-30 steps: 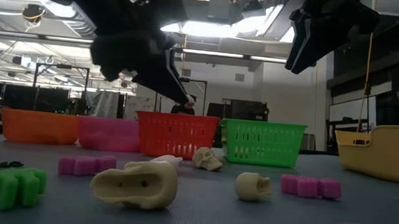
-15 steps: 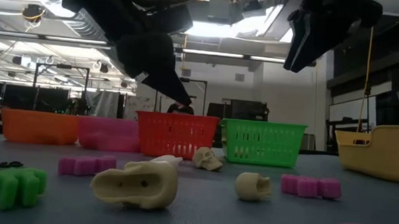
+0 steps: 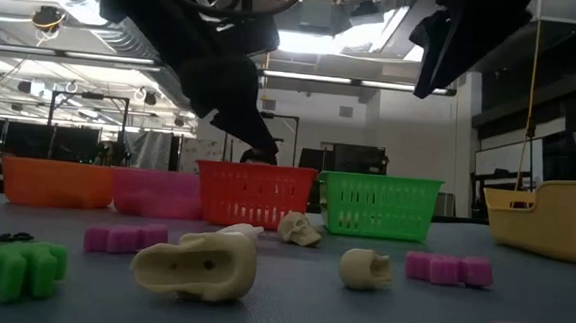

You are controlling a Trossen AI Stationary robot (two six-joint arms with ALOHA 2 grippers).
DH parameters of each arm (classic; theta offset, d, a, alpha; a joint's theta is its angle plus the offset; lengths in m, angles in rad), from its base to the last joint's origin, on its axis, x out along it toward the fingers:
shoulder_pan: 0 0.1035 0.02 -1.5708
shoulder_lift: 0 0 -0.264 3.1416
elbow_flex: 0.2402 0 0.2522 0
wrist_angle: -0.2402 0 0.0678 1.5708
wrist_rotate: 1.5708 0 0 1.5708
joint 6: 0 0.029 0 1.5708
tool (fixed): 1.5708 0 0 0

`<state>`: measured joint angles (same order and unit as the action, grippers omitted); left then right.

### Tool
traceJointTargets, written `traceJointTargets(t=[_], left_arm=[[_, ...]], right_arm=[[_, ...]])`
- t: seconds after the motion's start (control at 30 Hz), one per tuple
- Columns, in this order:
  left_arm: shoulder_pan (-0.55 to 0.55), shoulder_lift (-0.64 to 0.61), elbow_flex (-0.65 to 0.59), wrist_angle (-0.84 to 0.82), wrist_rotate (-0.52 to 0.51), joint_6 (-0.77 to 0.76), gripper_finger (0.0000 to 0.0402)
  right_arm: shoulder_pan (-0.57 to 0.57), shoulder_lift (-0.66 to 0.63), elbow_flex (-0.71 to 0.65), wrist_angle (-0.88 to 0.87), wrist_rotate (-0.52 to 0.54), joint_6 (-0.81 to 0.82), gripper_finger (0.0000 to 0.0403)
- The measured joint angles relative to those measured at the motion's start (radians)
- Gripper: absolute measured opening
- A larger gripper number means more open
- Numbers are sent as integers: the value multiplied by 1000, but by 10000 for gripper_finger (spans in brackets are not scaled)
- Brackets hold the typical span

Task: Sort Halloween decoration
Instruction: Put the yellow skull toy into the green bin

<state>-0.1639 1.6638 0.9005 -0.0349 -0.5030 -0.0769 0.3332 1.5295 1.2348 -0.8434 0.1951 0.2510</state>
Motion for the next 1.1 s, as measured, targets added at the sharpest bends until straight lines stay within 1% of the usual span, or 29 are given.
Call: traceJointTargets(t=[0.13,0.27,0.33,0.47,0.6,0.77,0.93,1.1], left_arm=[[3,0,0,0,0,0,152],[2,0,0,0,0,0,152],[2,0,0,0,0,0,152],[2,0,0,0,0,0,152],[2,0,0,0,0,0,152],[2,0,0,0,0,1,152],[2,0,0,0,-1,1,152],[2,0,0,0,-1,1,152]], right_arm=[[0,0,0,28,-90,74,182],[2,0,0,37,-163,203,182],[15,0,0,37,-182,270,182],[67,0,0,39,-176,377,182],[154,0,0,64,-129,504,182],[276,5,0,156,-15,637,182],[389,51,0,298,100,662,182],[460,129,0,423,114,662,182]])
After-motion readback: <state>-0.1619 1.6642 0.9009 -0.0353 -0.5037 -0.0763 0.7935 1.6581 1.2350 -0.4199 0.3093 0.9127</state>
